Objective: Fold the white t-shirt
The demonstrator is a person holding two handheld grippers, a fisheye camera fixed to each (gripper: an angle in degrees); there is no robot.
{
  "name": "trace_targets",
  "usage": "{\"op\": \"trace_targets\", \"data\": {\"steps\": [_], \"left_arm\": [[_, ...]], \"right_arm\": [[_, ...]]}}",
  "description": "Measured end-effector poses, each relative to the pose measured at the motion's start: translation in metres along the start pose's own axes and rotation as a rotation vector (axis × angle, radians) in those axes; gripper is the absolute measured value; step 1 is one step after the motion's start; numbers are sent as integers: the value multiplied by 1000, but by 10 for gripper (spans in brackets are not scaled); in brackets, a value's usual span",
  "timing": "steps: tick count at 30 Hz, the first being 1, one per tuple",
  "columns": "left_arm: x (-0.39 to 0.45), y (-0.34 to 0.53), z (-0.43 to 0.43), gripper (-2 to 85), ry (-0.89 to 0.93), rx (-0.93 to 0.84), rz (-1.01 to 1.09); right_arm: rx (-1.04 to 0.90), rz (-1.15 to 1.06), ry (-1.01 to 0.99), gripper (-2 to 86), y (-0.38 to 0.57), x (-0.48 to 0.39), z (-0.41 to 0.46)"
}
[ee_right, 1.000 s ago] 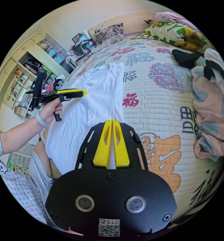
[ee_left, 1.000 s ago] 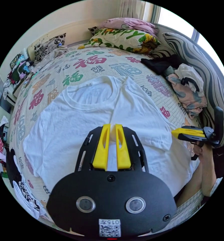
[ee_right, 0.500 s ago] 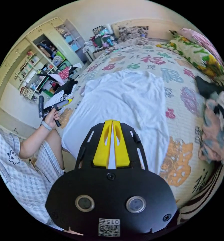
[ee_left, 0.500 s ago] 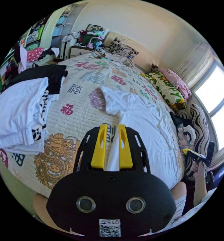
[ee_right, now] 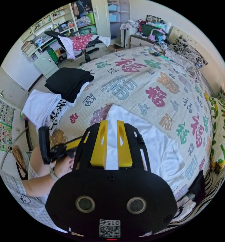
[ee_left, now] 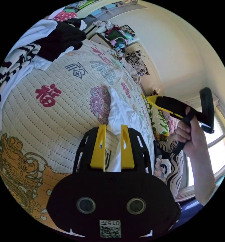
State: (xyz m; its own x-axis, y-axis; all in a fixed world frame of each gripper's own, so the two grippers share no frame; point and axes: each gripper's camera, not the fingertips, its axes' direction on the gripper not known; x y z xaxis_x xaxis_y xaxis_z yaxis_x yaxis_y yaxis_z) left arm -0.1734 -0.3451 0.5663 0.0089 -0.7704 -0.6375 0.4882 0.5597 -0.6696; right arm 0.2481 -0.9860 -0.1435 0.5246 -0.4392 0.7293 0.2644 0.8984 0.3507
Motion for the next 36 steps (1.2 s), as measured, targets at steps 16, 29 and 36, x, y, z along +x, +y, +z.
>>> {"op": "trace_targets", "data": {"steps": [16,29,36], "left_arm": [[-20,-19,-30,-7,61,9,-9],[106,29,-31,-3,-5,-51,461],[140,84,23,23,-115,-248,600]], "right_arm": [[-230,23,78,-7,-127,7,74],[162,407,-207,-8,26,165,-57],[131,632,-236,1,105,222,-38]]}}
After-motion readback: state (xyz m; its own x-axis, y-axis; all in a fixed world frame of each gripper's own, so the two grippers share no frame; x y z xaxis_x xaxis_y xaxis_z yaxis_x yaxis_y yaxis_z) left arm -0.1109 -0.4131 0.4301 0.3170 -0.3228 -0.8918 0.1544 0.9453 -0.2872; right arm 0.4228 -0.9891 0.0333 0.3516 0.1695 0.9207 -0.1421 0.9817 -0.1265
